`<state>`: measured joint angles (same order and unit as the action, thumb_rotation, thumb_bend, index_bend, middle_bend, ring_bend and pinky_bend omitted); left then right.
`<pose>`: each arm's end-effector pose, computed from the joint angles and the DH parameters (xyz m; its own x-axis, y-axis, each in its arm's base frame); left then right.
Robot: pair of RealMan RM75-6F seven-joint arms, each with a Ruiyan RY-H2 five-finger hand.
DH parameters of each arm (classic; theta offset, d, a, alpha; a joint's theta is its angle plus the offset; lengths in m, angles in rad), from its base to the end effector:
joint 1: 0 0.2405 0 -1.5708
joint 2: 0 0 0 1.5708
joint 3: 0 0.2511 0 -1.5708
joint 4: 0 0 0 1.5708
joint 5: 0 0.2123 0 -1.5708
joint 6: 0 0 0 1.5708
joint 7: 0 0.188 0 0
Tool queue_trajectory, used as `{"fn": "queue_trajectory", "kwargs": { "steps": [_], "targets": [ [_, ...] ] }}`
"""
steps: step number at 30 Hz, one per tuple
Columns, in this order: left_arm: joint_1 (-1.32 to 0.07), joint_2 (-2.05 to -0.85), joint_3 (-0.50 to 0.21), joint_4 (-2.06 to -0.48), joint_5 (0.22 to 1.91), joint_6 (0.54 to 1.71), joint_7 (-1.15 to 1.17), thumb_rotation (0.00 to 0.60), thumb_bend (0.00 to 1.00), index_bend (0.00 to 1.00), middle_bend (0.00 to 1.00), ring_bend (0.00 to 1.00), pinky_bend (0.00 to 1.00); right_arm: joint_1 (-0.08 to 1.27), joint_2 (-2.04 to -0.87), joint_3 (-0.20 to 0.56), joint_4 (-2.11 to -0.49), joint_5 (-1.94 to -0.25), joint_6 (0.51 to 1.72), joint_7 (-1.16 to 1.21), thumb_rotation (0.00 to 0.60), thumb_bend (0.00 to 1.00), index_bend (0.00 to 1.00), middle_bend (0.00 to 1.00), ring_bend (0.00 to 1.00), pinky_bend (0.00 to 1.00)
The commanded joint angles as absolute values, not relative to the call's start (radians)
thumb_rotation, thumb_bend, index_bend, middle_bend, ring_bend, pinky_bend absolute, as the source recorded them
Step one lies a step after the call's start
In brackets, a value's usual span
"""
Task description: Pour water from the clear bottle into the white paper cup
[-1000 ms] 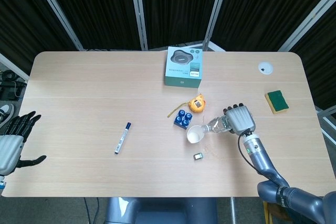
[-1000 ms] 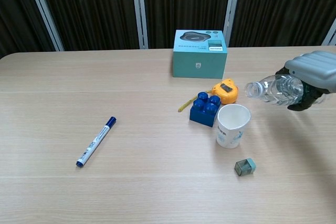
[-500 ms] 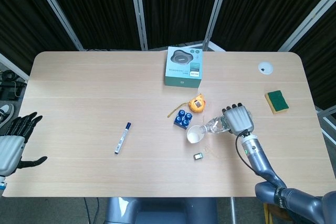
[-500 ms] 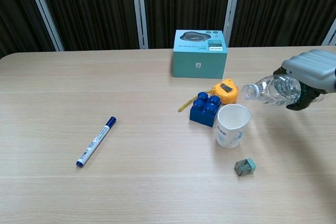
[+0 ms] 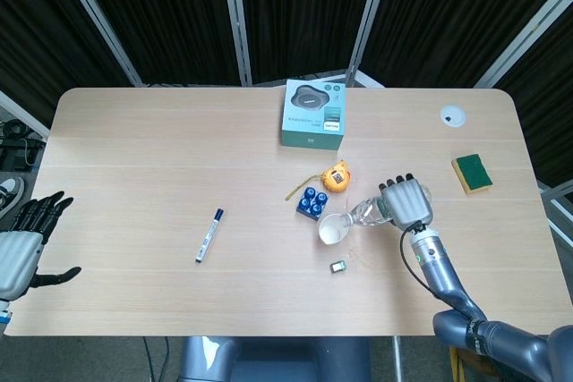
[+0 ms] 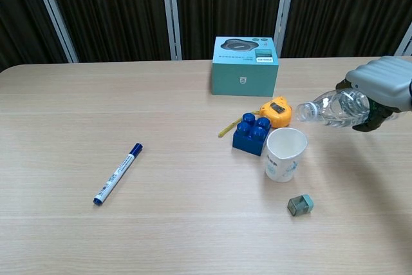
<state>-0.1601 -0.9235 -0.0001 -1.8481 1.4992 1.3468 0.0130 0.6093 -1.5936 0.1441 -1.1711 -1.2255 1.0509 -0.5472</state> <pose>-0.2713 0.2290 0.1598 0.3808 0.1638 0.9100 0.9246 -0.0798 -0.3725 -0.2324 -0.3930 -0.0044 0.7669 -0.0631 0.6387 -0.6315 -0.2519 0.7333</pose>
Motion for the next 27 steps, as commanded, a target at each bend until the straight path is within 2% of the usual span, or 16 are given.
{"fn": "queue_trajectory", "kwargs": {
  "steps": [1,27],
  "targets": [
    [-0.160,-0.923,0.000,-1.849,1.499,1.347,0.014,0.600,0.00,0.00,0.00,0.00,0.00,0.609,-1.594,0.141,-1.166,-1.231,1.058,-0.555,0.600,0.44,0.61,0.63,0.57,0.45],
    [-0.162,-0.920,0.003,-1.857,1.492,1.339,0.022,0.600,0.00,0.00,0.00,0.00,0.00,0.606,-1.601,0.140,-1.148,-1.241,1.093,-0.604,0.600,0.44,0.61,0.63,0.58,0.45]
  ]
}}
